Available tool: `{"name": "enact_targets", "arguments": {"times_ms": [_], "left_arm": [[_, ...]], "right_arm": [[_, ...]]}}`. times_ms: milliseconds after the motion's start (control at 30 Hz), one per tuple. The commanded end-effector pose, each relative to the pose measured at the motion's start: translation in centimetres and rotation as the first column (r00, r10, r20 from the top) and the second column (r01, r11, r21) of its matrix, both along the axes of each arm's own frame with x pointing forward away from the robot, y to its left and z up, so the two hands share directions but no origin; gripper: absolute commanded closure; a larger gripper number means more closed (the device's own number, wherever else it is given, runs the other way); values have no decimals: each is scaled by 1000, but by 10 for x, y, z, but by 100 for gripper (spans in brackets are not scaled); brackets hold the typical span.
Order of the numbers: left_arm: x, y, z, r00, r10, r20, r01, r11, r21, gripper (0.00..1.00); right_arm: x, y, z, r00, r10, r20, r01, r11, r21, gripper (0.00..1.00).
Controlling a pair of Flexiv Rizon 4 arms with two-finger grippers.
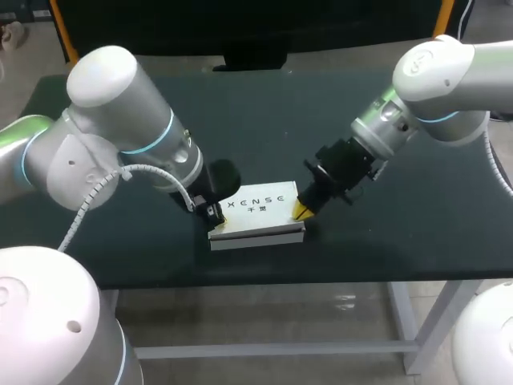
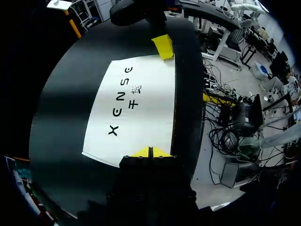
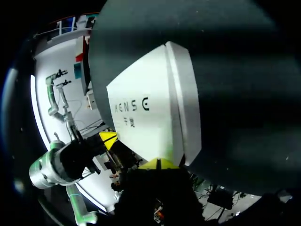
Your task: Assemble the packaging by folding the flat box into shape, placing the metal phone stand inside, and closing the box properly
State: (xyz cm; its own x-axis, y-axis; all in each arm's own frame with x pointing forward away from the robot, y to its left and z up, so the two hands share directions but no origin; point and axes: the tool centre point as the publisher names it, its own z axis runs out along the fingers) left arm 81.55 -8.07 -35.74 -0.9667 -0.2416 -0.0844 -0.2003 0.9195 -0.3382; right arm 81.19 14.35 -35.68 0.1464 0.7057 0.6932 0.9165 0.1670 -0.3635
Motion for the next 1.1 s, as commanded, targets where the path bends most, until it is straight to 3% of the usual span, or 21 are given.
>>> {"name": "enact_targets", "arguments": {"times_ms": [33,900,1100], "left_arm": [[-1,-3,-4,1000,-1,-4,1,1000,9,100],[-2,0,-25,999,27,-40,-26,999,21,100],[-5,2,-19,999,31,-24,-30,999,11,100]], "right_arm": [[0,2,-3,1000,0,-1,0,1000,-3,100],[3,3,-33,998,-6,-64,8,1000,23,100],[1,1,-24,999,-10,-40,12,1000,28,100]]}}
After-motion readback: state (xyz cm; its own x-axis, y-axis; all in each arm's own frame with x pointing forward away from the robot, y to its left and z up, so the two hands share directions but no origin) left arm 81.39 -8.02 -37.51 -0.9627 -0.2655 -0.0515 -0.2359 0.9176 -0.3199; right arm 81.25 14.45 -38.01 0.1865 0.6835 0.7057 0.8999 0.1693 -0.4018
